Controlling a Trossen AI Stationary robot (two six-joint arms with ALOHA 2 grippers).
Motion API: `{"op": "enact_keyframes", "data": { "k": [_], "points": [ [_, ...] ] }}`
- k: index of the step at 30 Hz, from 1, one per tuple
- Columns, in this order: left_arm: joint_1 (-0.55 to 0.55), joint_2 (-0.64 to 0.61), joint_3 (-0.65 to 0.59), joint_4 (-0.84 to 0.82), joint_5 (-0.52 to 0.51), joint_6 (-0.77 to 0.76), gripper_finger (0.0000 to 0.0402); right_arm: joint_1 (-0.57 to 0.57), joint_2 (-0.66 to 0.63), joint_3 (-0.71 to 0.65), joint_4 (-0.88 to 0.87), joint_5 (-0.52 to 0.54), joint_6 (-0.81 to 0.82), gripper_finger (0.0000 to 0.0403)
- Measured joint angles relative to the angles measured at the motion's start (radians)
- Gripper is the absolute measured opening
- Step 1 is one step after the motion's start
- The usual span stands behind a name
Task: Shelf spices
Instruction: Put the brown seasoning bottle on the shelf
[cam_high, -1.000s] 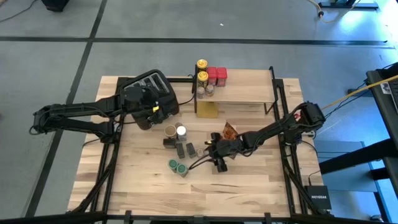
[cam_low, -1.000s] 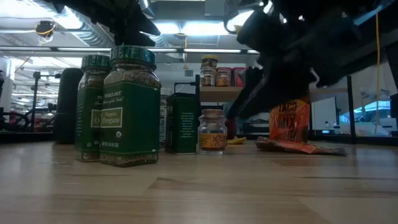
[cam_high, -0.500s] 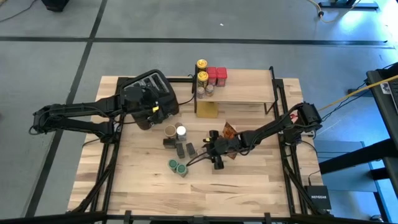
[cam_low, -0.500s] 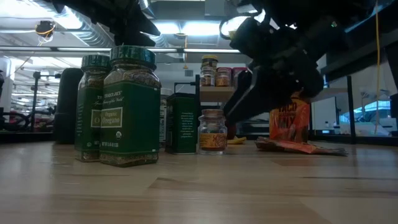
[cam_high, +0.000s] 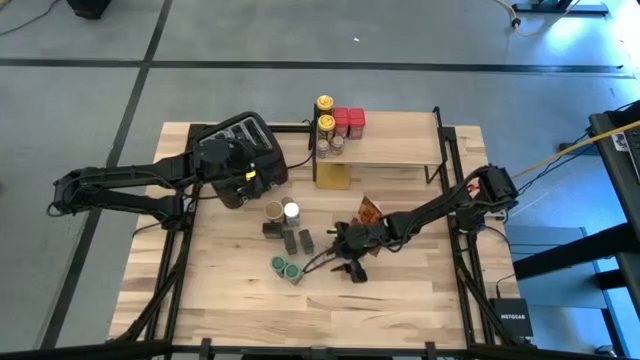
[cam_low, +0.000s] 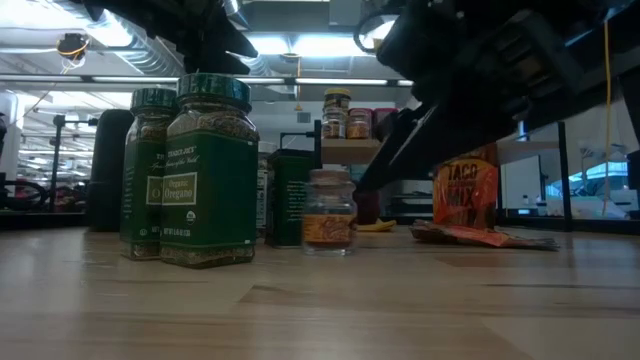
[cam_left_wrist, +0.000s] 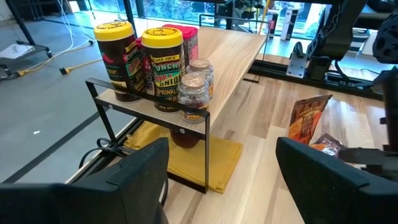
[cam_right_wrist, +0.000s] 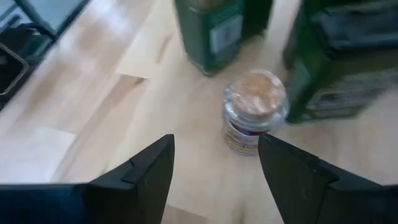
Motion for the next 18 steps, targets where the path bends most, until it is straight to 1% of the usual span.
{"op": "enact_keyframes", "data": {
  "k": [4,8,10,16,18],
  "points": [
    [0.000,0.000,0.000,0.000,0.000,-0.001,0.0290,0.001,0.000,0.000,-0.001,-0.011,-0.030,0.0237],
    [0.000,0.000,0.000,0.000,0.000,-0.001,0.0290,-0.001,0.000,0.000,0.004,0.091,-0.073,0.0237],
    [0.000,0.000,0.000,0.000,0.000,-0.001,0.0290,-0.001,0.002,0.000,0.037,0.126,-0.109,0.0237],
    [0.000,0.000,0.000,0.002,0.000,-0.001,0.0290,-0.001,0.023,0.000,0.131,0.107,-0.191,0.0237],
    [0.000,0.000,0.000,0.002,0.000,-0.001,0.0290,-0.001,0.043,0.000,0.174,0.081,-0.202,0.0237]
  ]
}}
